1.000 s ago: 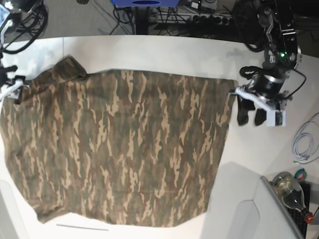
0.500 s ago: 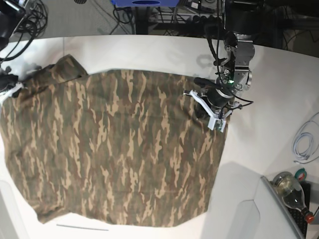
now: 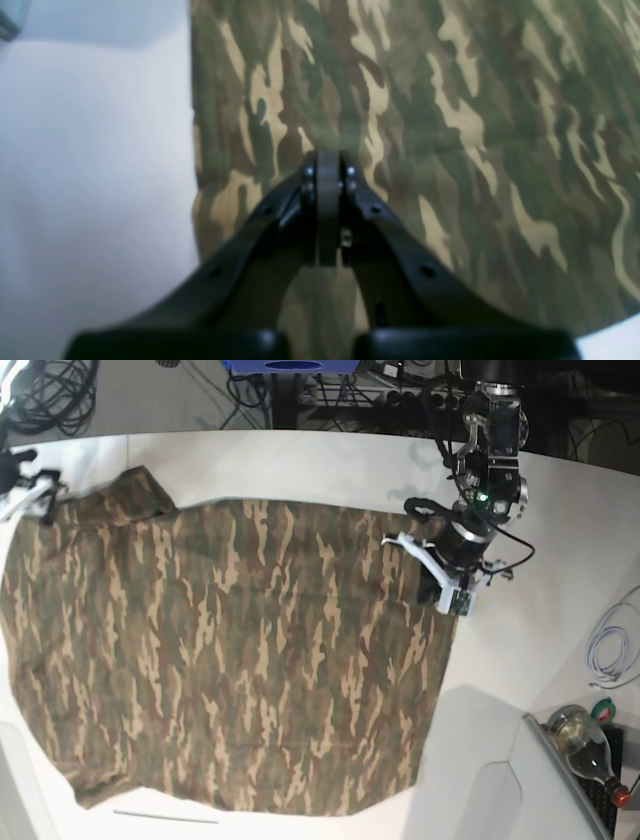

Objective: Layout the t-shirt on the table in an organized manner, then fold the t-shirt properly
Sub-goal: 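Release the shirt and regrasp its corner with the right gripper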

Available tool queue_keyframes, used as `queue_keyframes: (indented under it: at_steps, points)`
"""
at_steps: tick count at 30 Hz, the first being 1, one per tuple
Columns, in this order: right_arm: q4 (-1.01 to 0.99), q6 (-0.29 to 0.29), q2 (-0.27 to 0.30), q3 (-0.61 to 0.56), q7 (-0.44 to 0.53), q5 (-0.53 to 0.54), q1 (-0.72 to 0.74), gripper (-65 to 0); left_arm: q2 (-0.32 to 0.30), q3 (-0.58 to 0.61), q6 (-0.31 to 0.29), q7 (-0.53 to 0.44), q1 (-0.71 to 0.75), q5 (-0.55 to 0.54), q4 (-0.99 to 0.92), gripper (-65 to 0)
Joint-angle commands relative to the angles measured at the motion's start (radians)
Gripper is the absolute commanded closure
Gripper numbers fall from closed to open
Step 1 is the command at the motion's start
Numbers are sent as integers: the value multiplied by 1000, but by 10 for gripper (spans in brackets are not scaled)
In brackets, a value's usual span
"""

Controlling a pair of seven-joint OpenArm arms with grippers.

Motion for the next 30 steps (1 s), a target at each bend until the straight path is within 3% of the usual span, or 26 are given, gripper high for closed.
queue_keyframes:
  at_steps: [1,9,17,21,22,24,27,30]
  points:
    - [16,1,-11,3,22,53,-12,-513,-4,-2,1,-14,6,-3,11,0]
    - [-158,1,-39,-1,16,107,-1,-515,-4,-4,1,-20,12,-2,-76,0]
    - [-209,1,-36,-163,21,107,-1,-515,-6,-4,1,-21,0,-2,-134,0]
    - [-212,1,-37,-187,19,107,-4,-500,-21,-1,1,-21,0,-2,-151,0]
    - [-212,1,-37,-187,16,107,-4,-464,-26,-2,1,-21,0,-2,-156,0]
    - [-210,1,-36,-184,15,107,-7,-317,-28,-4,1,-21,0,-2,-163,0]
    - [-189,1,-33,-183,15,109,-35,0,-43,-4,1,-21,0,-2,-163,0]
    - [-153,1,-31,-183,-35,109,-55,-32,-54,-4,1,-21,0,-2,-165,0]
